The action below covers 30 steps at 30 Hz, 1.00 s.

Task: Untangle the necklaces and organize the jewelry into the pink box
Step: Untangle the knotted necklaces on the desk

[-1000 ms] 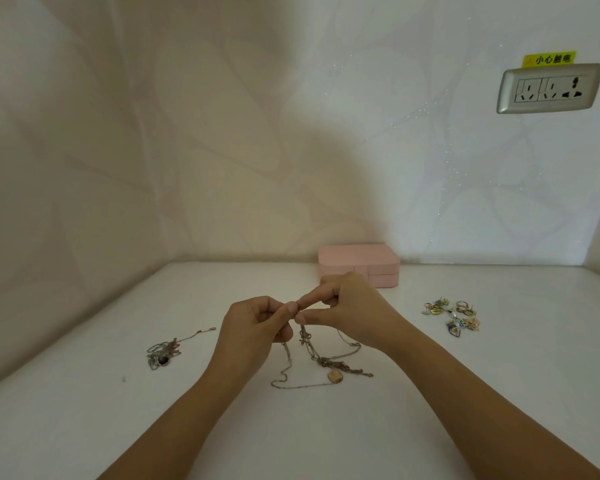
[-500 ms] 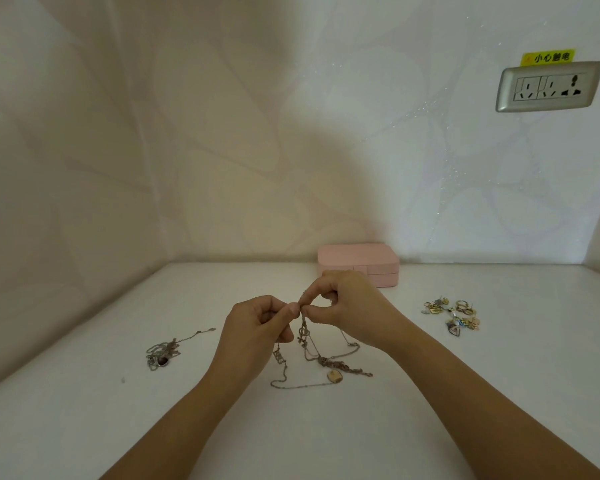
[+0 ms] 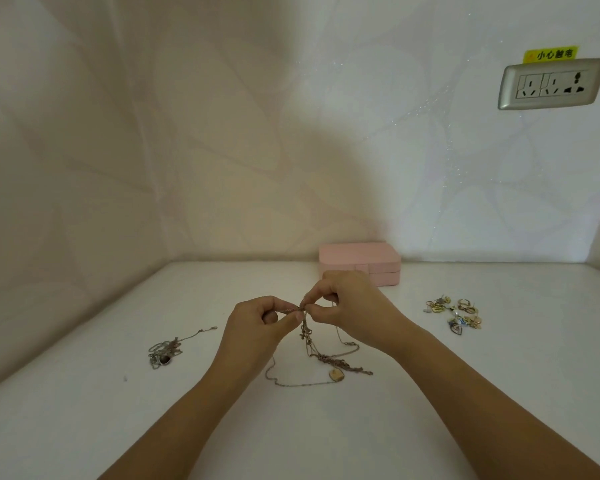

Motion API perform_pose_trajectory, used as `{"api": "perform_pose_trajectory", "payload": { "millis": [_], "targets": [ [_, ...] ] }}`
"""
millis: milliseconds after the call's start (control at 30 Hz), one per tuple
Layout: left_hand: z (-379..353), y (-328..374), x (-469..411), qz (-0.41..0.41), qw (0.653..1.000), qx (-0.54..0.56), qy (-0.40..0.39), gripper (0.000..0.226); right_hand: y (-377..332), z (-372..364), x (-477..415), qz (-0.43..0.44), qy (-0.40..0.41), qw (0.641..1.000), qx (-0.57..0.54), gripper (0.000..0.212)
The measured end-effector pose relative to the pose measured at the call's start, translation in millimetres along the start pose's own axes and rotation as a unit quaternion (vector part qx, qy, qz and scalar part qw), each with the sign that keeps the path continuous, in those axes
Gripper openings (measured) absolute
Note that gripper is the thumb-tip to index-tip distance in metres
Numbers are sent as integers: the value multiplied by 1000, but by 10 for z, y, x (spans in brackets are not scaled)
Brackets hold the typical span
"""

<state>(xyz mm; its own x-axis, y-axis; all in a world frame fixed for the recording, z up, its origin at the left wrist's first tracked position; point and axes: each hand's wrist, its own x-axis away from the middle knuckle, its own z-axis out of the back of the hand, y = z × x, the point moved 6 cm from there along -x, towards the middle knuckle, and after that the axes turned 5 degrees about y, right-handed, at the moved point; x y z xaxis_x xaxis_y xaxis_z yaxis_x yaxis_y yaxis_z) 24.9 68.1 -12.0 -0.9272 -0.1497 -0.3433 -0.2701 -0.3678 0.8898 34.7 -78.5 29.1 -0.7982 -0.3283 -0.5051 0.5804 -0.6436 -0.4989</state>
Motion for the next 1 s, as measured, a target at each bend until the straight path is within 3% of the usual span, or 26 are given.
{"api": "perform_pose_trajectory", "payload": {
  "millis": [300, 467, 633, 700, 767, 833, 933, 1000],
  "targets": [
    [24, 48, 27, 7, 1000, 15, 17, 12, -30, 21, 21, 1, 12, 999, -32, 6],
    [16, 81, 23, -17, 999, -31, 26, 13, 71, -40, 7, -68, -43, 993, -91, 5],
    [-19, 130, 32, -62, 995, -76, 29, 17, 173, -171, 29, -142, -131, 954, -229, 16],
    [-20, 150, 36, -68, 995, -67, 24, 16, 143, -208, 38, -144, -145, 919, -337, 23],
    [4, 147, 29, -53, 997, -54, 23, 12, 119, -203, 33, -156, -146, 875, -434, 15],
    [53, 112, 12, -5, 1000, -2, 25, 12, 124, -146, 25, -156, -147, 856, -471, 19],
    [73, 68, -6, 75, 985, 156, -2, 26, 223, -64, 19, -137, -132, 924, -330, 34],
    [38, 59, 9, 98, 975, 196, -26, 36, 312, -67, 14, -155, -110, 961, -200, 40]
  ]
}}
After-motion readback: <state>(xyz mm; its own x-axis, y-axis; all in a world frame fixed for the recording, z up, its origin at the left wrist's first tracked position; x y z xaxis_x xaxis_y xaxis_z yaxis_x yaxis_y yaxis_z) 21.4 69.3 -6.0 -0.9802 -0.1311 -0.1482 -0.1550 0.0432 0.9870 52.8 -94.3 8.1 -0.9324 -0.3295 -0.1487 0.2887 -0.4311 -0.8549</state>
